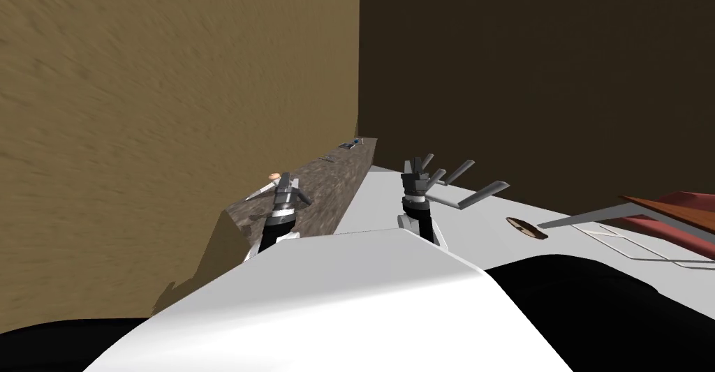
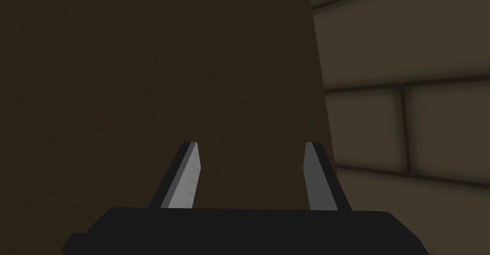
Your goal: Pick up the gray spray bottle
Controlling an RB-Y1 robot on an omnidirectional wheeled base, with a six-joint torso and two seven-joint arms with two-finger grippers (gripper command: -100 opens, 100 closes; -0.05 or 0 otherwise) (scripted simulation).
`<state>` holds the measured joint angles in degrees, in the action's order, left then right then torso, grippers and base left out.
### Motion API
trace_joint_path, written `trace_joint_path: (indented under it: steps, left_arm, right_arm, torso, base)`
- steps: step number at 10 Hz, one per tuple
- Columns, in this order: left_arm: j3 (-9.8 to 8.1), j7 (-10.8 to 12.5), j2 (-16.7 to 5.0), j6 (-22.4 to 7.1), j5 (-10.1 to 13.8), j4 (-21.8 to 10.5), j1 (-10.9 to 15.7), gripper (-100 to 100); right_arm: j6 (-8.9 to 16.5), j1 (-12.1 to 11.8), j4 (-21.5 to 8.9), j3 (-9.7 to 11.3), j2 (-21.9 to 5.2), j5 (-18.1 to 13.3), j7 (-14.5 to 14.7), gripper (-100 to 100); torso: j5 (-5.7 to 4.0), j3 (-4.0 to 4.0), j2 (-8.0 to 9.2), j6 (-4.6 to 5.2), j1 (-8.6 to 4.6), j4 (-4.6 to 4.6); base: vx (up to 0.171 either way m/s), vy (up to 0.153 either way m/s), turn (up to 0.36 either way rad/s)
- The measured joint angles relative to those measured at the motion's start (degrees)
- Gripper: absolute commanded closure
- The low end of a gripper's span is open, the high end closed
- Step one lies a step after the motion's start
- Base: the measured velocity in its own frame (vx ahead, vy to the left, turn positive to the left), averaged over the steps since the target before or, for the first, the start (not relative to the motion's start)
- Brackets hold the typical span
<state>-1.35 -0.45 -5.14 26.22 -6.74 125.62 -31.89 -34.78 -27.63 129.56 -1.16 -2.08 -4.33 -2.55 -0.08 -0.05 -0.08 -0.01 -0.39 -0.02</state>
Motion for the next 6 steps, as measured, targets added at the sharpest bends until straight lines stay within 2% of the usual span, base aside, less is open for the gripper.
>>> trace_joint_path:
  steps: [3,6]
  left_arm:
    - [-1.35,-1.31,-3.31,-1.89,-0.50,-0.24,-1.44,-100]
    - [-2.87,-3.36,-6.16,-4.22,-1.46,-0.76,-4.16,-100]
  right_arm:
    - [0.00,0.00,0.00,0.00,0.00,0.00,0.00,0]
    - [0.00,-0.01,0.00,0.00,0.00,0.00,0.00,0]
  torso:
    - [-0.02,-0.06,-0.11,0.00,-0.06,-0.02]
    - [-0.04,-0.13,-0.23,0.00,-0.15,-0.05]
  base:
    - [0.056,-0.132,0.092]
    - [0.087,-0.144,0.129]
